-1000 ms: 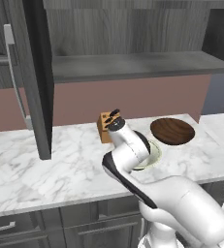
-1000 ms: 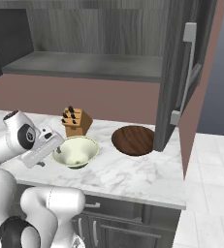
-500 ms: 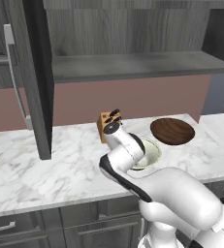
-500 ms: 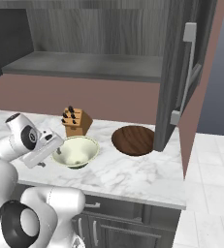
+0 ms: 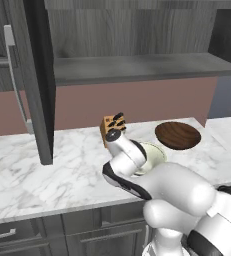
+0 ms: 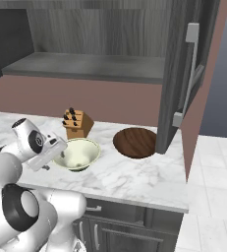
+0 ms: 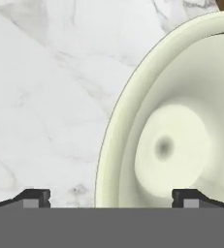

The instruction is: Open the cabinet. Pick the bowls from the counter and place them in the cabinet. Then close the cabinet.

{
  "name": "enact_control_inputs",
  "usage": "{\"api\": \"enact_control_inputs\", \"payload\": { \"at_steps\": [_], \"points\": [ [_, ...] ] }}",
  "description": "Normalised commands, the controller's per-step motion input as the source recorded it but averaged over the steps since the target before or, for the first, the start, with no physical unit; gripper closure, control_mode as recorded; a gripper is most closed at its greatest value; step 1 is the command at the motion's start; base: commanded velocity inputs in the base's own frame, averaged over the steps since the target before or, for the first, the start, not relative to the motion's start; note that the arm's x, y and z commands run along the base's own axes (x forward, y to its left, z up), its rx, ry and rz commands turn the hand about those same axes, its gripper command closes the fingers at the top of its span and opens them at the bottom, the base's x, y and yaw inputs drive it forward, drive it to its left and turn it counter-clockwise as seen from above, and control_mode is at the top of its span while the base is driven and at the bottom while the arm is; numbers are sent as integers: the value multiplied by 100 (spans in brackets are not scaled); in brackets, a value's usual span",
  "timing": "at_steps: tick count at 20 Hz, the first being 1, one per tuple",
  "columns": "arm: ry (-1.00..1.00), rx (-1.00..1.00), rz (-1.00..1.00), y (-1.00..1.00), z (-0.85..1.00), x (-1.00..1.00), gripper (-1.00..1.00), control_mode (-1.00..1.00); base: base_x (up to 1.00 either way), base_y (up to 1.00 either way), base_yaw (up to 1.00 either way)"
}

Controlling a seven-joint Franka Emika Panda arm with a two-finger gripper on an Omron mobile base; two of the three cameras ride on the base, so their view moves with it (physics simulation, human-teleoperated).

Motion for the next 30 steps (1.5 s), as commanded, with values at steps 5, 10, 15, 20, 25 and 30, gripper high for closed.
{"api": "enact_control_inputs", "payload": {
  "at_steps": [5,10,15,20,25,30],
  "points": [
    [0,0,0,8,-22,33,-100,-100,0,0,0],
    [0,0,0,3,-17,27,100,-100,0,0,0],
    [0,0,0,0,-3,12,100,-100,0,0,0],
    [0,0,0,0,0,3,100,-100,0,0,0],
    [-2,0,0,0,22,-18,100,-100,0,0,0],
    [-19,-3,0,-23,81,-73,100,-100,0,0,0]
  ]
}}
